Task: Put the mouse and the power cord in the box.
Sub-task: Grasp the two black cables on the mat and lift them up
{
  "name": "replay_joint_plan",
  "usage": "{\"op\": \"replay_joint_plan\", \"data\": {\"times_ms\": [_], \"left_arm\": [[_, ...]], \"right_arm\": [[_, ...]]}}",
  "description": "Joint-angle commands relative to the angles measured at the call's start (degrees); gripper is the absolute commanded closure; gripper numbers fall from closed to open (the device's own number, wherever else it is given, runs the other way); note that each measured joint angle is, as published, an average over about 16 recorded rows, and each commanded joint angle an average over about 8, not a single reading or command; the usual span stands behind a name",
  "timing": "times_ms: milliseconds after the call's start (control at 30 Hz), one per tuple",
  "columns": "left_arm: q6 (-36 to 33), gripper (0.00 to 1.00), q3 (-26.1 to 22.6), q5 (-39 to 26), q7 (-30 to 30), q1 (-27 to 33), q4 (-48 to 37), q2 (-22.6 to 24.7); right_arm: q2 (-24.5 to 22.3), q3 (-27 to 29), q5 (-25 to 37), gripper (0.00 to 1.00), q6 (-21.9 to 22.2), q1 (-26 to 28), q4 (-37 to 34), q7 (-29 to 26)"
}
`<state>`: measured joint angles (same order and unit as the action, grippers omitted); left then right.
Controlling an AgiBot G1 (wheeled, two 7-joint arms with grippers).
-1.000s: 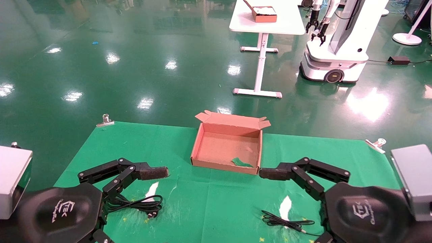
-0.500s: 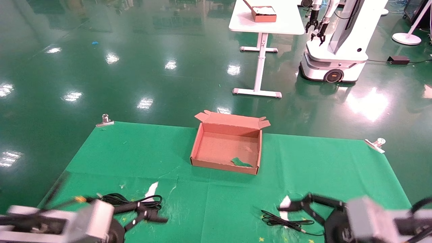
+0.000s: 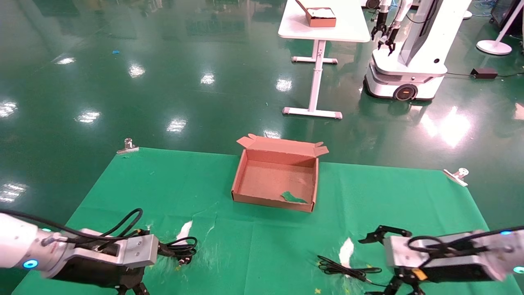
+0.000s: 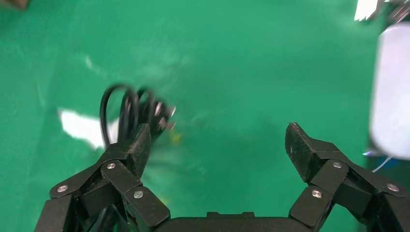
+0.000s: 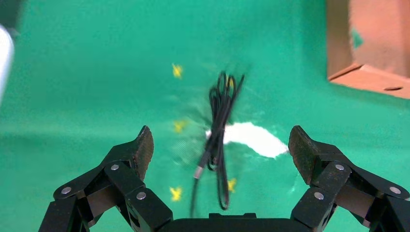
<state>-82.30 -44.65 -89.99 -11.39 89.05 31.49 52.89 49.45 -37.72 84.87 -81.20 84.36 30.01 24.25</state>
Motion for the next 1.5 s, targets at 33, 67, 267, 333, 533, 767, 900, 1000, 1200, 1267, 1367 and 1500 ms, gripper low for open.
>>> {"op": "replay_joint_plan", "data": {"times_ms": [33,67,267,333,533,767,900,1000,1200,1267,1367,1500], "left_arm": [[1.67,0.00,-0.81,-2.04,-2.56,1.17,-4.09,1.69],[2.63,0.00,-1.12,-2.77,-3.87,1.60,-5.71,2.47],[8.35,0.00,-2.69,-6.26,-11.19,3.91,-14.16,6.70],[9.88,0.00,-3.04,-7.01,-13.14,4.54,-16.50,7.79],[13.15,0.00,-3.04,-7.35,-17.06,5.77,-22.26,9.87],[15.38,0.00,-2.72,-7.01,-20.00,6.73,-26.24,10.92],[15.90,0.41,-2.93,-7.37,-21.23,7.34,-27.38,11.32],[15.96,0.79,-3.21,-7.78,-21.85,7.76,-27.93,11.58],[15.90,1.00,-3.36,-8.04,-22.03,7.99,-28.13,11.69],[15.88,1.00,-3.32,-8.00,-21.96,7.92,-28.01,11.64],[15.86,1.00,-3.24,-7.90,-21.85,7.82,-27.86,11.57],[15.84,1.00,-3.17,-7.77,-21.73,7.71,-27.71,11.50]], "right_arm": [[2.43,-1.35,2.90,0.00,1.51,1.88,-3.83,2.89],[3.42,-1.74,3.67,0.00,2.33,2.41,-5.63,4.00],[8.14,-2.97,6.22,0.00,6.54,4.98,-14.70,9.37],[9.23,-3.16,6.61,0.00,7.50,5.68,-16.95,10.78],[11.43,-3.39,7.11,0.00,9.39,7.01,-22.02,14.19],[12.67,-3.27,6.95,0.12,10.27,7.52,-25.72,16.84],[12.93,-3.19,6.87,0.62,10.58,7.70,-27.01,17.70],[13.08,-3.16,6.85,0.98,10.78,7.82,-27.70,18.04],[13.13,-3.12,6.81,1.00,10.91,7.92,-27.93,18.13],[13.09,-3.12,6.80,1.00,10.89,7.91,-27.81,18.08],[13.03,-3.11,6.79,1.00,10.83,7.89,-27.64,18.03],[12.97,-3.11,6.78,1.00,10.75,7.83,-27.47,17.98]]}}
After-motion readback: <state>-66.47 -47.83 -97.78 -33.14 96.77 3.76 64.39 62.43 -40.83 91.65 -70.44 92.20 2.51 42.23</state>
